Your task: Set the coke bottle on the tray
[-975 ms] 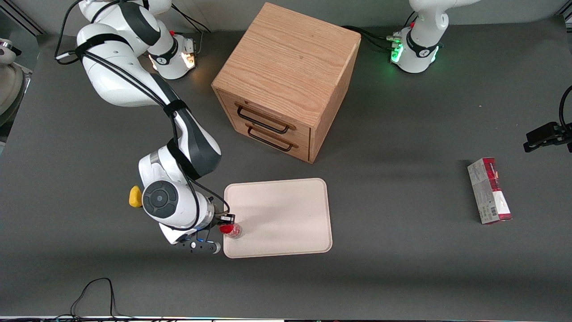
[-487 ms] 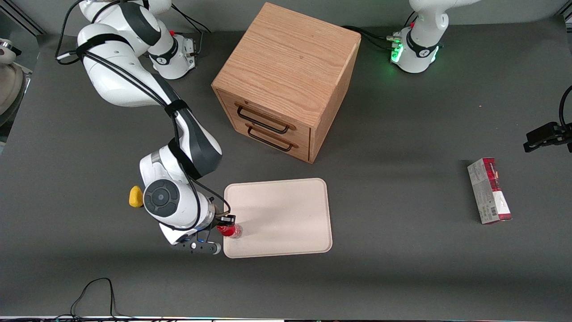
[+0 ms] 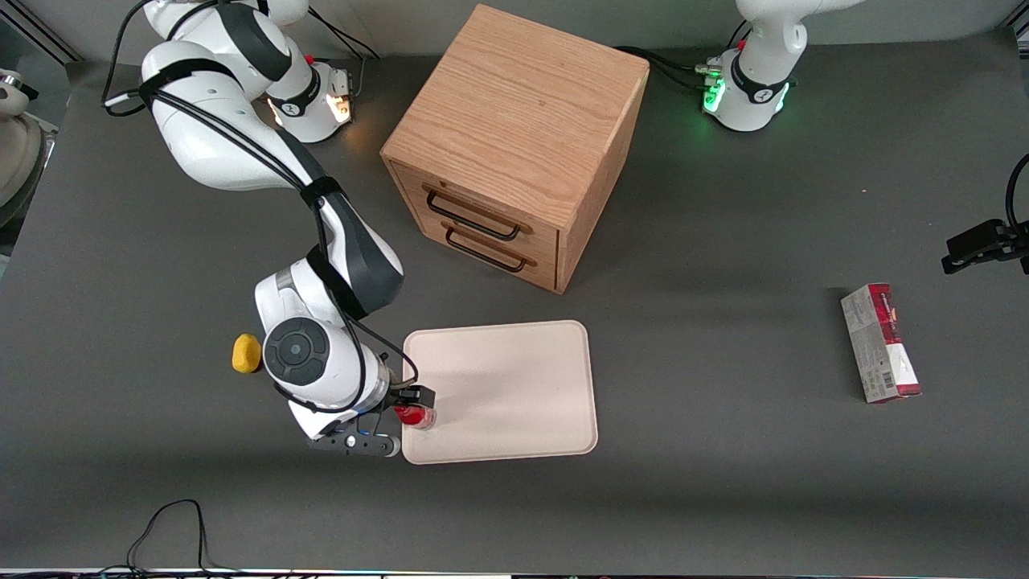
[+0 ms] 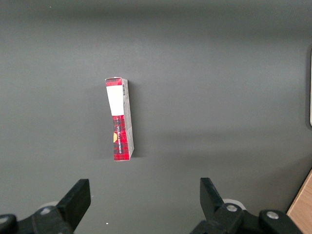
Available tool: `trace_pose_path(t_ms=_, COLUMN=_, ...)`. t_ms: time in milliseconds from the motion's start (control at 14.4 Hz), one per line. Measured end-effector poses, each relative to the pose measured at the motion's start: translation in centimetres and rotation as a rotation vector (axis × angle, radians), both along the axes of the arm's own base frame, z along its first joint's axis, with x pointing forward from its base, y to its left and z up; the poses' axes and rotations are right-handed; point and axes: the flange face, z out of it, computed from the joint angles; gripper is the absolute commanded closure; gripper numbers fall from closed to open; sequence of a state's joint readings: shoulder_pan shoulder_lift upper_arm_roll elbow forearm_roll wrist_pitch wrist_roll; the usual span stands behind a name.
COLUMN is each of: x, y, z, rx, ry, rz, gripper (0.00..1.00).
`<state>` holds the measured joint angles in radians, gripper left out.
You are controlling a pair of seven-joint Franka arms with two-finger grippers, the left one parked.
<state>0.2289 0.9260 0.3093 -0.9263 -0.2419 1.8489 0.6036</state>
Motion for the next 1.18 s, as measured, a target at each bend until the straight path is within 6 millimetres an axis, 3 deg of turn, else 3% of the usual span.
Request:
trace_pose_path(t_ms=278, x=-0.6, y=-1.3, z=1.9, rx=-0.029, ry=0.046, rz=-0.017, gripper=0.0)
trace_pose_path(t_ms=557, x=-3.4, y=-4.2, z=6.4, rx=-0.024, ry=0.102, rz=-0.012, gripper=0.0)
trace_pose_path(t_ms=766, x=-7.1, y=-8.8, z=9.7, rx=-0.013, ry=0.145, rz=0.05, gripper=0.0)
trace_pose_path(t_ms=1184, x=-15.0, y=-20.2, z=14.8, rx=-0.011, ry=0.163, rz=0.124, gripper=0.0)
